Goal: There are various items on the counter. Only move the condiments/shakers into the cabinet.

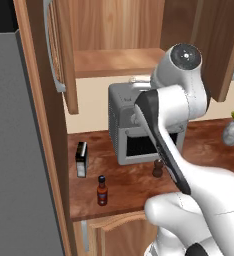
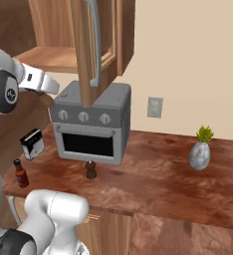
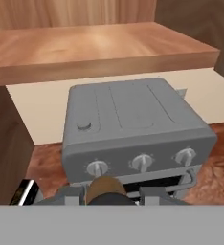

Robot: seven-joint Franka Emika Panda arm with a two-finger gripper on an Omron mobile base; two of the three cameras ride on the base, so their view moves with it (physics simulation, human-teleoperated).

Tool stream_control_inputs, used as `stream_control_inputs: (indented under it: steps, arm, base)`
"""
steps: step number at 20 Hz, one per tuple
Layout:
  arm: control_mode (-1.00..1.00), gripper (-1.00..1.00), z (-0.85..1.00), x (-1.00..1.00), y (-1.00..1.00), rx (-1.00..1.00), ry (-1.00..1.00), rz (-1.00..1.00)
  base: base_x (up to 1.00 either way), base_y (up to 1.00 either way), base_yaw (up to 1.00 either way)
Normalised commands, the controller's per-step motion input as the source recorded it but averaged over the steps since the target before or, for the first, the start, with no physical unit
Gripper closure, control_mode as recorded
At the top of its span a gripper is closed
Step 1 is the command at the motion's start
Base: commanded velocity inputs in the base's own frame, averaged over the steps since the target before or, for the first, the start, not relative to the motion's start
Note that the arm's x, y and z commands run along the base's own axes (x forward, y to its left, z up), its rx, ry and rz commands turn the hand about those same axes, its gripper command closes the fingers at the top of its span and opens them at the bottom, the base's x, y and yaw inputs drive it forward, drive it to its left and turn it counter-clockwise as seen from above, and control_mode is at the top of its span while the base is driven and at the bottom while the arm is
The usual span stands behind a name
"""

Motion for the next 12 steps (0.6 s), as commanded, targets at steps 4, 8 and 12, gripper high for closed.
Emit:
stream_control_inputs:
  steps: [4,8,12]
  arm:
    - [-1.0,1.0,0.05,-0.04,0.0,-0.01,-0.13,0.0]
    - [-1.0,1.0,0.66,-0.12,0.0,-0.01,-0.23,0.0]
    - [-1.0,1.0,0.54,0.0,0.0,0.0,-0.1,0.0]
  base:
    - [0.0,0.0,0.0]
    - [0.0,0.0,0.0]
    - [0.0,0.0,0.0]
